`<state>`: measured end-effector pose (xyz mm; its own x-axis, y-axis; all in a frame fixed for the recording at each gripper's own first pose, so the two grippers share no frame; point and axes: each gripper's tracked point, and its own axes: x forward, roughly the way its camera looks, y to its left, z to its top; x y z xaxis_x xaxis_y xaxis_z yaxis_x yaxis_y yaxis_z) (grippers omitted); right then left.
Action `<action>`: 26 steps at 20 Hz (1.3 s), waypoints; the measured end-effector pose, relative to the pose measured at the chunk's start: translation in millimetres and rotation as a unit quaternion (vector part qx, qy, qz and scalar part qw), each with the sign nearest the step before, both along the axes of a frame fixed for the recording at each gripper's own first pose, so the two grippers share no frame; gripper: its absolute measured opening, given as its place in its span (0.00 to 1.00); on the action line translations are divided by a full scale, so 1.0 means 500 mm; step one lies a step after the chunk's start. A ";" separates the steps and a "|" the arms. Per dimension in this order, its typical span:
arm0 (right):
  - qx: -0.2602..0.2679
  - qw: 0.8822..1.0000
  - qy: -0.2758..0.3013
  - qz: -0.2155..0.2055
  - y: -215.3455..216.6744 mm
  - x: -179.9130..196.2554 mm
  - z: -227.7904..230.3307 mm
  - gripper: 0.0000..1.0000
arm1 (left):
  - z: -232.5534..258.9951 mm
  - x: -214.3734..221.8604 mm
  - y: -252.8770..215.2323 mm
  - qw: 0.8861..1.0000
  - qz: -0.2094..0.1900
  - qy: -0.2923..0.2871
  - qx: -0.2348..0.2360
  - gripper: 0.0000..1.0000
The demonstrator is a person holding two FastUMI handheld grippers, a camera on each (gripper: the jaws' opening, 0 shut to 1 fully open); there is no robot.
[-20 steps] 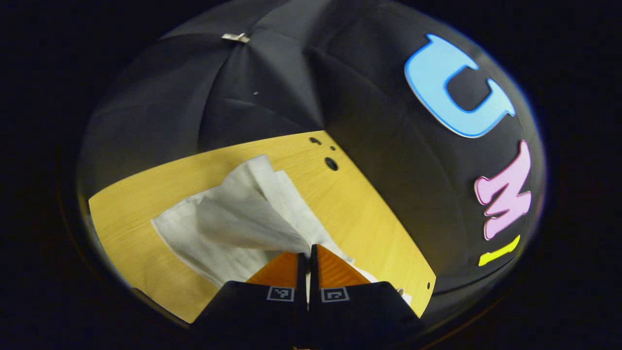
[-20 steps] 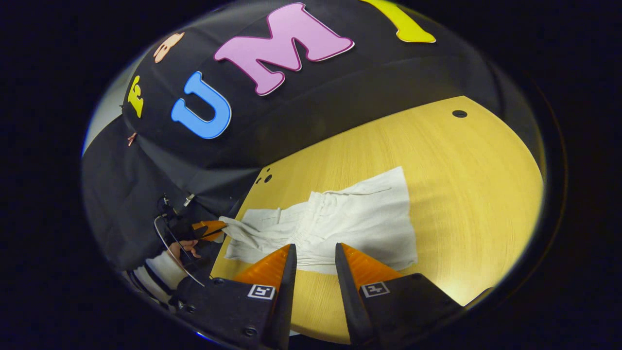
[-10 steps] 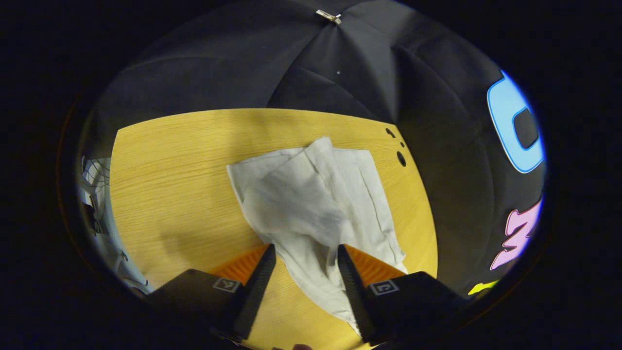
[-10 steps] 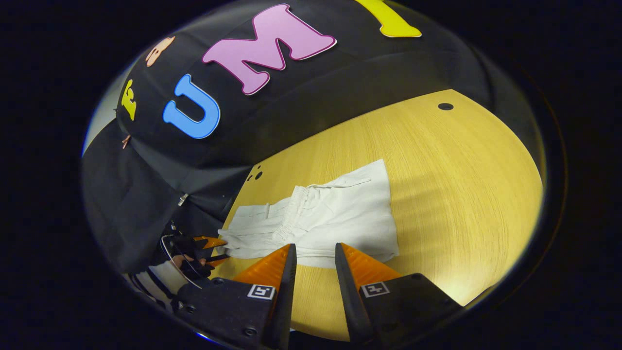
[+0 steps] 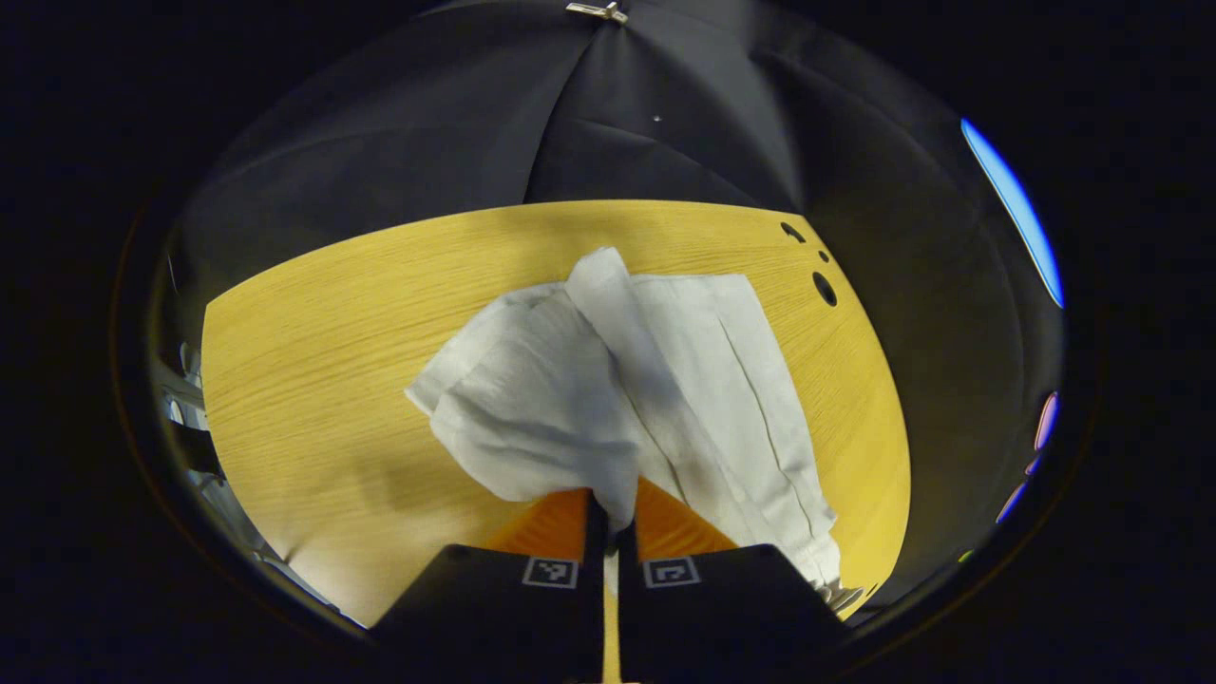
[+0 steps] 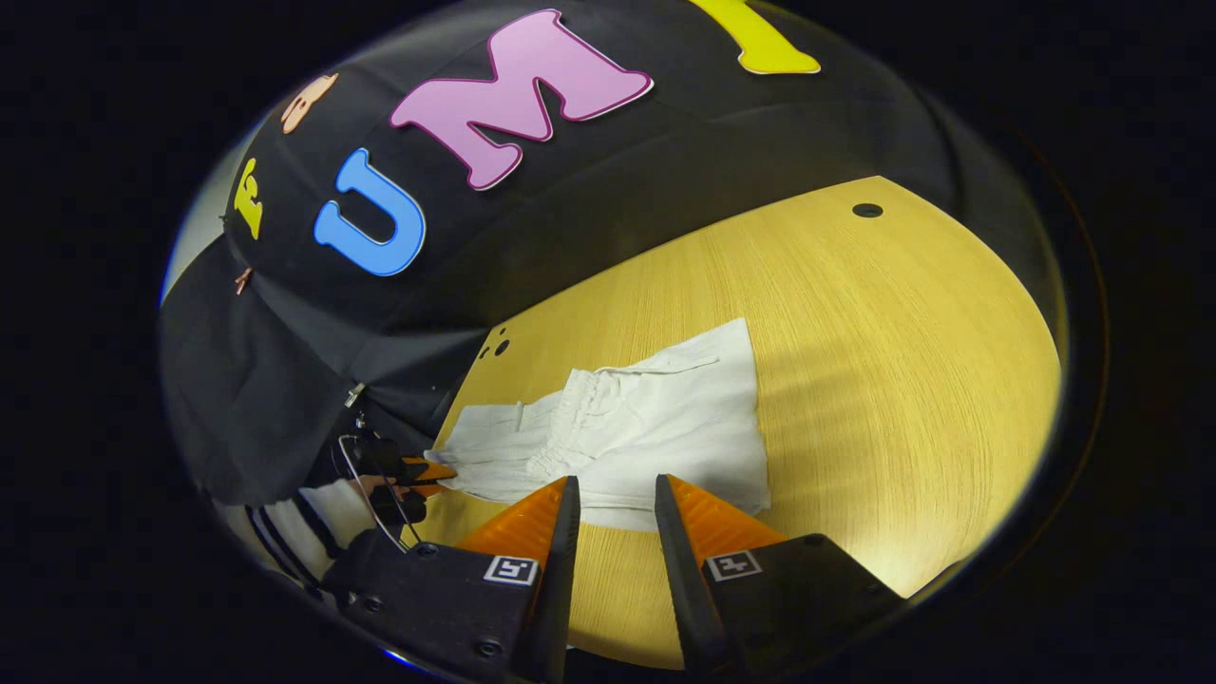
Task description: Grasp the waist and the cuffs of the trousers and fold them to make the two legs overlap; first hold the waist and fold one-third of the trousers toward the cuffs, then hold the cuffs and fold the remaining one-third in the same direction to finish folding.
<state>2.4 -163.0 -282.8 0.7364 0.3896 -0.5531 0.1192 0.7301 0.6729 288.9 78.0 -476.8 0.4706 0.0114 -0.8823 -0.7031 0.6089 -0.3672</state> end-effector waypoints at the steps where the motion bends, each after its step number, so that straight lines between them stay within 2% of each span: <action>1: 0.000 1.000 -0.002 -0.003 -0.005 0.000 0.003 0.49 | -0.004 0.005 -0.005 1.000 -0.002 -0.006 -0.004 0.06; 6: -0.004 1.000 0.001 -0.014 -0.023 -0.009 0.003 0.49 | 0.043 0.025 -0.015 0.997 0.000 -0.068 -0.034 0.06; 8: -0.006 1.000 0.002 -0.017 -0.025 -0.010 0.002 0.49 | 0.091 0.044 -0.020 0.993 -0.015 -0.113 -0.030 0.06; 11: -0.006 1.000 0.002 -0.020 -0.029 -0.014 0.005 0.49 | 0.175 0.084 -0.064 0.980 -0.056 -0.189 -0.017 0.06; 13: -0.004 1.000 0.002 -0.022 -0.029 -0.016 0.007 0.49 | 0.233 0.103 -0.109 0.968 -0.102 -0.229 -0.003 0.06; 17: -0.003 1.000 0.004 -0.031 -0.039 -0.022 0.005 0.49 | 0.322 0.130 -0.225 0.936 -0.200 -0.288 0.022 0.06; 21: -0.005 0.999 0.002 -0.043 -0.058 -0.028 0.009 0.49 | 0.367 0.122 -0.362 0.899 -0.305 -0.308 0.059 0.06; 26: -0.007 0.998 -0.001 -0.065 -0.093 -0.044 0.015 0.49 | 0.353 0.094 -0.512 0.868 -0.389 -0.301 0.069 0.06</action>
